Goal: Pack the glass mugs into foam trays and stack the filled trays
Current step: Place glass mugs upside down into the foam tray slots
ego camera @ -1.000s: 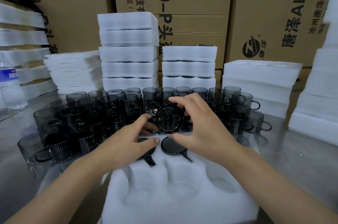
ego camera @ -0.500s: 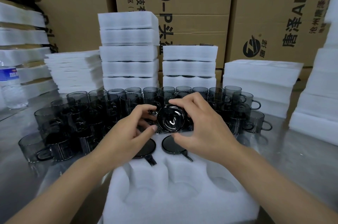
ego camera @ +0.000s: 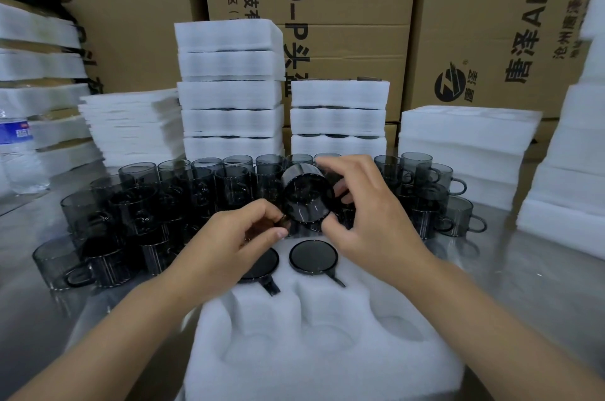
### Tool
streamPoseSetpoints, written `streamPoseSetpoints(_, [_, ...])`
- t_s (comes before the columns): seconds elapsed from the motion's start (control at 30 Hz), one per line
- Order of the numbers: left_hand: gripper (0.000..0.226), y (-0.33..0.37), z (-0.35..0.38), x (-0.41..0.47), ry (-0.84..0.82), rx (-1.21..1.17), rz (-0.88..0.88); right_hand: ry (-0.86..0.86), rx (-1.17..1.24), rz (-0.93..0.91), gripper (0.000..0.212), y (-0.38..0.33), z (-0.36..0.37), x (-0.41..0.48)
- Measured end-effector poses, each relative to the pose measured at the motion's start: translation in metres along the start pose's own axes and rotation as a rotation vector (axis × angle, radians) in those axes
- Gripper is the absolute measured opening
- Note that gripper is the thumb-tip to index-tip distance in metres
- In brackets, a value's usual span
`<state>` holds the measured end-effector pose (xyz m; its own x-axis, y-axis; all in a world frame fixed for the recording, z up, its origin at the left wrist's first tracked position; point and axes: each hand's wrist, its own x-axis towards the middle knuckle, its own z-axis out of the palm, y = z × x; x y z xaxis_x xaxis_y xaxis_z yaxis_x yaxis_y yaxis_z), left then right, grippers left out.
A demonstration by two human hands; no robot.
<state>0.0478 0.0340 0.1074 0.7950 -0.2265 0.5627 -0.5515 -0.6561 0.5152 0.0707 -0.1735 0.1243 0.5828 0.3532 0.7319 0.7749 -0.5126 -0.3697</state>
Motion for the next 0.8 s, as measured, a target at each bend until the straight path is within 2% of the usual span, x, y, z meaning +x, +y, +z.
streamPoseSetpoints(0.07, [0.003,0.0014,0.0000,0.0001,-0.017,0.010,0.016,0.012,0.073,0.016,0.057,-0.0006,0.0003,0.0008])
streamPoseSetpoints(0.17, [0.015,0.0025,-0.0013,-0.0002,-0.030,0.047,0.067,-0.026,0.101,0.006,0.052,-0.0026,0.0000,0.0005])
streamPoseSetpoints(0.27, [0.030,0.0051,-0.0040,-0.0011,-0.055,0.124,0.132,-0.127,0.122,0.049,0.062,-0.0065,-0.0016,-0.0012])
streamPoseSetpoints(0.4, [0.029,0.0080,-0.0060,-0.0013,-0.095,0.153,0.200,-0.247,0.155,0.132,0.071,-0.0062,-0.0014,-0.0012])
streamPoseSetpoints(0.57, [0.017,0.0098,-0.0061,0.0001,-0.124,0.130,0.240,-0.220,0.160,0.141,0.069,-0.0032,-0.0010,-0.0012])
streamPoseSetpoints(0.67, [0.026,0.0105,-0.0065,-0.0001,-0.152,0.120,0.216,-0.200,0.170,0.137,0.071,-0.0045,-0.0010,-0.0017])
streamPoseSetpoints(0.8, [0.020,0.0097,-0.0056,-0.0006,-0.221,0.147,0.218,-0.173,0.156,0.151,0.067,-0.0045,0.0012,-0.0008])
